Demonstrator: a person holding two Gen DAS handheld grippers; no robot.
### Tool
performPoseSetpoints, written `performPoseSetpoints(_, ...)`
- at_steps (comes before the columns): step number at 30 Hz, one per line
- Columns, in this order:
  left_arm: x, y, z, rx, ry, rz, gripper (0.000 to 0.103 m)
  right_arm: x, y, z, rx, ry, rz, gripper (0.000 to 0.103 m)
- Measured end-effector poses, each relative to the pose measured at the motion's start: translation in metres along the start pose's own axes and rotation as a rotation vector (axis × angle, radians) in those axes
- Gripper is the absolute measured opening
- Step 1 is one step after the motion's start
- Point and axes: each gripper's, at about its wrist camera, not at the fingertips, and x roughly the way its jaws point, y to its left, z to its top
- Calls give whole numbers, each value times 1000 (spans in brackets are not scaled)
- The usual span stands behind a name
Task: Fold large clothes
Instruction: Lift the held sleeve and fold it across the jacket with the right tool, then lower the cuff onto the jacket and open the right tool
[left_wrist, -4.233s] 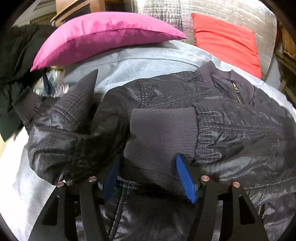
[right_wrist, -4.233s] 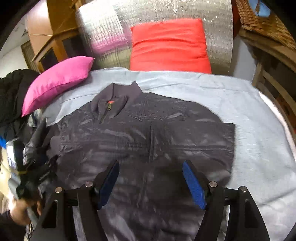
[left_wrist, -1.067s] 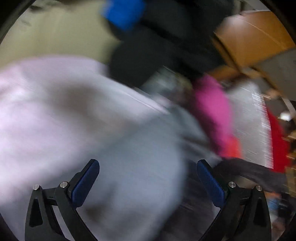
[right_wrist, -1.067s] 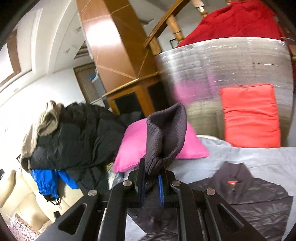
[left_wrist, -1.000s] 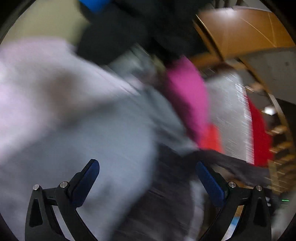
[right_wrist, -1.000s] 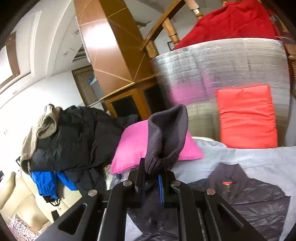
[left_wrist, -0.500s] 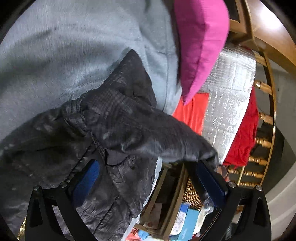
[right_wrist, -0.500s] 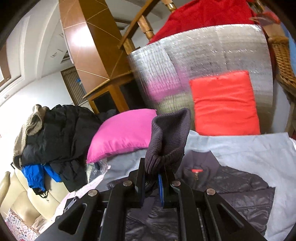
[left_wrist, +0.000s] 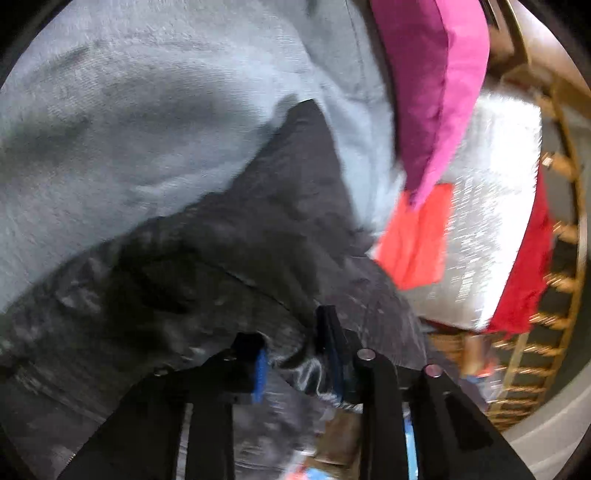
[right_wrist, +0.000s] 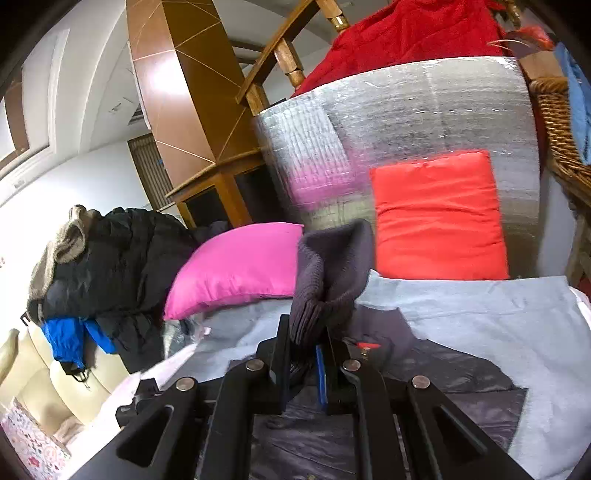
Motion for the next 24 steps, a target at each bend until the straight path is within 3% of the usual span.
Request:
performPoseSetpoints(4,11,3,-2,63,9,110,21,11,-62,-50,128,78,-102,12)
performPoseSetpoints(7,18,-1,-4,102,20,153,22,29,-116,-107,254,193,-197,12)
performPoseSetpoints(11,25,-9,-7,151,6,191,22,44,-147,-151,338,272,-229,12)
performPoseSetpoints(16,31,-16,-5,166,-3,199,22,37,-143,-148,349,243,-202,12)
performPoseSetpoints(21,25,-7,-5,183,-3,198,28,-3,-116,-120,273,133,-155,12)
performPoseSetpoints(24,28,-16,-9,206,-1,228,38,9,-128,-137,285,209,-236,14)
